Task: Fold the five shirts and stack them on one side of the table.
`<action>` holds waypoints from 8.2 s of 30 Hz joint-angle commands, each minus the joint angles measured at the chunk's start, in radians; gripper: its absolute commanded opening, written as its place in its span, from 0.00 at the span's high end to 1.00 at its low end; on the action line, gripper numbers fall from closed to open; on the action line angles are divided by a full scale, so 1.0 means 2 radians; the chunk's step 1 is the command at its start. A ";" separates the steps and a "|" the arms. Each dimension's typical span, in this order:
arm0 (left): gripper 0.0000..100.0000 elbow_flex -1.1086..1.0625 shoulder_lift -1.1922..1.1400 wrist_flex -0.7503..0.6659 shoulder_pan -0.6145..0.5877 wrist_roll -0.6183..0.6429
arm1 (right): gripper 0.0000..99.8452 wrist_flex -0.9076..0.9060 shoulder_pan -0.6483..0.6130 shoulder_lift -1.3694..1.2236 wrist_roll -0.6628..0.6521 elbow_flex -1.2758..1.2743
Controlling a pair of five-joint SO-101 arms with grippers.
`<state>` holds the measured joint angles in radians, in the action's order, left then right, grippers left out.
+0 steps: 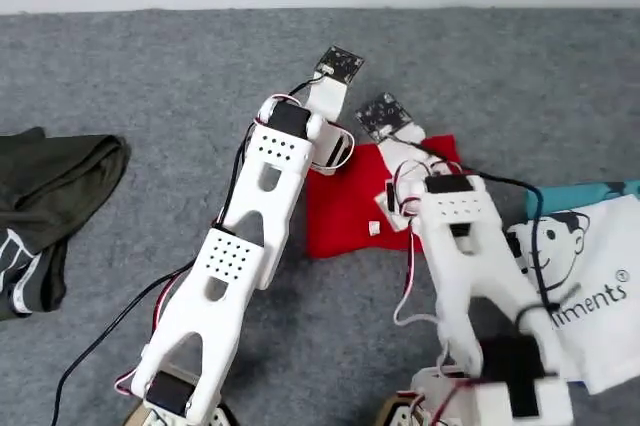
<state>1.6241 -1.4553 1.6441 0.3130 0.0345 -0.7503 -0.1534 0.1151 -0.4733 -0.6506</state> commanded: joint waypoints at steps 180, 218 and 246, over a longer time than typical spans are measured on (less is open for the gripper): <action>0.76 0.027 -0.008 0.054 0.041 -0.010 | 0.62 -0.349 0.373 0.498 0.013 -0.005; 0.76 0.027 0.048 0.056 0.031 -0.010 | 0.62 -0.399 0.373 0.499 -0.026 -0.007; 0.76 0.026 0.300 0.056 -0.491 -0.011 | 0.62 -0.396 0.373 0.502 -0.026 -0.030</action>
<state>1.6256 -0.8401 1.7423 -0.5861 0.0207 -1.5420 0.6030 1.1139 -0.5163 -0.7135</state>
